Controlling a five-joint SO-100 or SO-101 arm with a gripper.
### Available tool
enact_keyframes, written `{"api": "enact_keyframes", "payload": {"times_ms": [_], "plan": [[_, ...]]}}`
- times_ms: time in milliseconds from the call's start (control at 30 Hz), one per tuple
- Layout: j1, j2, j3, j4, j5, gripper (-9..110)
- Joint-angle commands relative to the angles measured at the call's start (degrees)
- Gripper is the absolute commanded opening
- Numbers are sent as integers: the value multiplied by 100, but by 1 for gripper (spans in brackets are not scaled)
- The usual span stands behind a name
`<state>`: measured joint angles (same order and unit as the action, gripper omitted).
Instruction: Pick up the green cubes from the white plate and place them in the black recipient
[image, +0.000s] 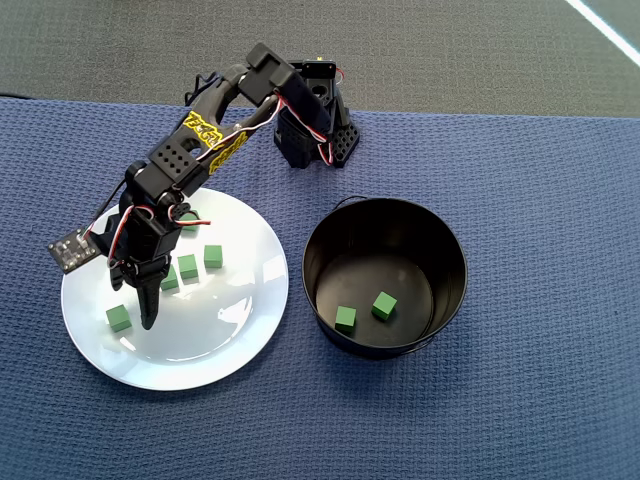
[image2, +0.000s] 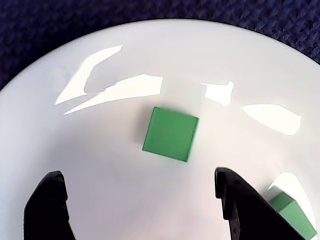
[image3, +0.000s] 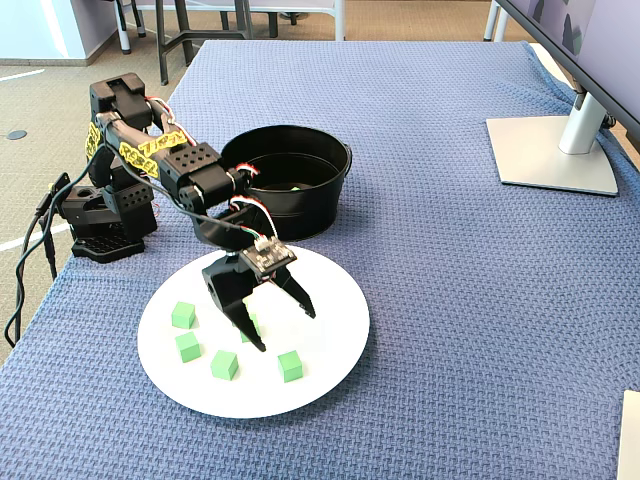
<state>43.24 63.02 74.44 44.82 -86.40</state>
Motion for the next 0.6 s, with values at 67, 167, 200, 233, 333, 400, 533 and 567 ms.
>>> {"api": "enact_keyframes", "payload": {"times_ms": [67,167,200,233,333,400,533,567], "plan": [[114,-149,-501,-483,-281,43],[141,-378,-773,-466,-229,42],[158,-457,-853,-439,-220,42],[167,-527,-914,-431,-211,42],[176,-694,-1028,-431,-105,41],[158,-747,-1081,-431,70,39],[158,-809,-1090,-387,448,37],[158,-817,-1099,-369,562,36]]}}
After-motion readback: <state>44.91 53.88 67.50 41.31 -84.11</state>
